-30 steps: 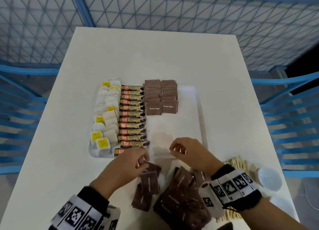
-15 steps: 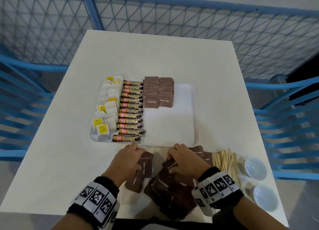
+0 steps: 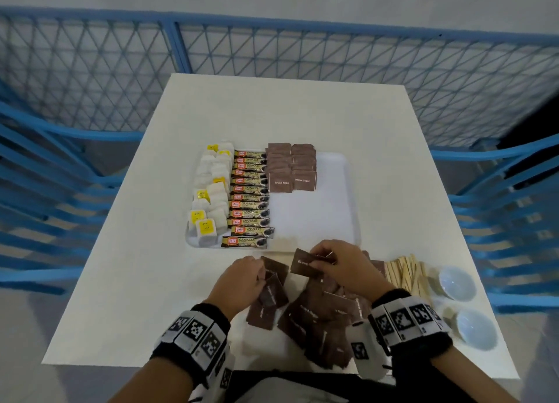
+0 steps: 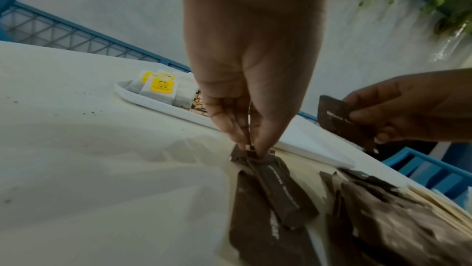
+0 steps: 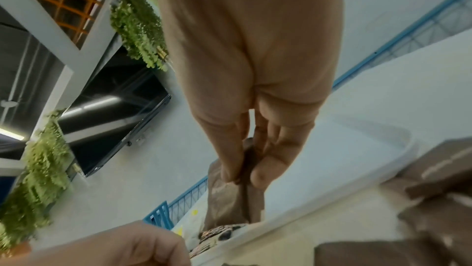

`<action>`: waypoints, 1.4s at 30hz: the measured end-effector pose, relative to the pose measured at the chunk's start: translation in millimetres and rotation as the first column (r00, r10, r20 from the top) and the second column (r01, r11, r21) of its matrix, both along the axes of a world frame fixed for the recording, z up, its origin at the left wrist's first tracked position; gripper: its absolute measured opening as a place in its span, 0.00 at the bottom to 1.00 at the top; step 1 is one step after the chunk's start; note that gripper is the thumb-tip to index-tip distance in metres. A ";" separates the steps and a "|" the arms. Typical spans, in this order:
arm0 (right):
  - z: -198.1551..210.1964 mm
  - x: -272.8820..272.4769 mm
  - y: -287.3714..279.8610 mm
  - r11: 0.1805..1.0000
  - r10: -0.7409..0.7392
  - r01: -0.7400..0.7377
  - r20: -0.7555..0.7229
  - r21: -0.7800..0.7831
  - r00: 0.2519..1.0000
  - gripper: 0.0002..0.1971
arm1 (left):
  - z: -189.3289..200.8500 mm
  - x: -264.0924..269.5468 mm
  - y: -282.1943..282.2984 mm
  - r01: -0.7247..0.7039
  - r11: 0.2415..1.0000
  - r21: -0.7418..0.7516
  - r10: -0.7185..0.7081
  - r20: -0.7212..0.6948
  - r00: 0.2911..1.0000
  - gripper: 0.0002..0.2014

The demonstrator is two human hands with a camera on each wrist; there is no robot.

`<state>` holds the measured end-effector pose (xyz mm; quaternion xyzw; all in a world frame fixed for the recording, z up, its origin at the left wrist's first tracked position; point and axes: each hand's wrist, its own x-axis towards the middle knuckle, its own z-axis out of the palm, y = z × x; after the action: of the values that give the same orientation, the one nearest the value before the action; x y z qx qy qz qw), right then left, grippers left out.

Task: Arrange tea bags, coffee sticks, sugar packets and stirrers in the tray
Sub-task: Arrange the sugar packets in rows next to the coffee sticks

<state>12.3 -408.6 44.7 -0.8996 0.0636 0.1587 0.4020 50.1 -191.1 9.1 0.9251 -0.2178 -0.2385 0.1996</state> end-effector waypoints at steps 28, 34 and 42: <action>-13.3 -31.9 45.0 0.892 0.312 -0.348 -0.165 -0.289 0.936 0.21 | 32.3 -7.7 61.3 -0.571 0.700 -0.429 0.351 -0.491 0.798 0.09; -29.4 -49.4 38.5 0.798 0.416 -0.453 -0.181 -0.398 0.891 0.31 | 30.9 -15.4 41.2 -0.481 0.719 -0.503 0.180 -0.533 0.827 0.12; -34.6 -36.9 35.2 0.860 0.381 -0.387 -0.088 -0.332 0.921 0.18 | -4.7 -31.8 15.0 0.245 0.969 -0.017 -0.245 -0.134 0.960 0.24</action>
<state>-24.6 -373.3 10.1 -0.9486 -0.0862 0.2307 0.1989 18.2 -176.2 4.4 0.8728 -0.3165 -0.3232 0.1831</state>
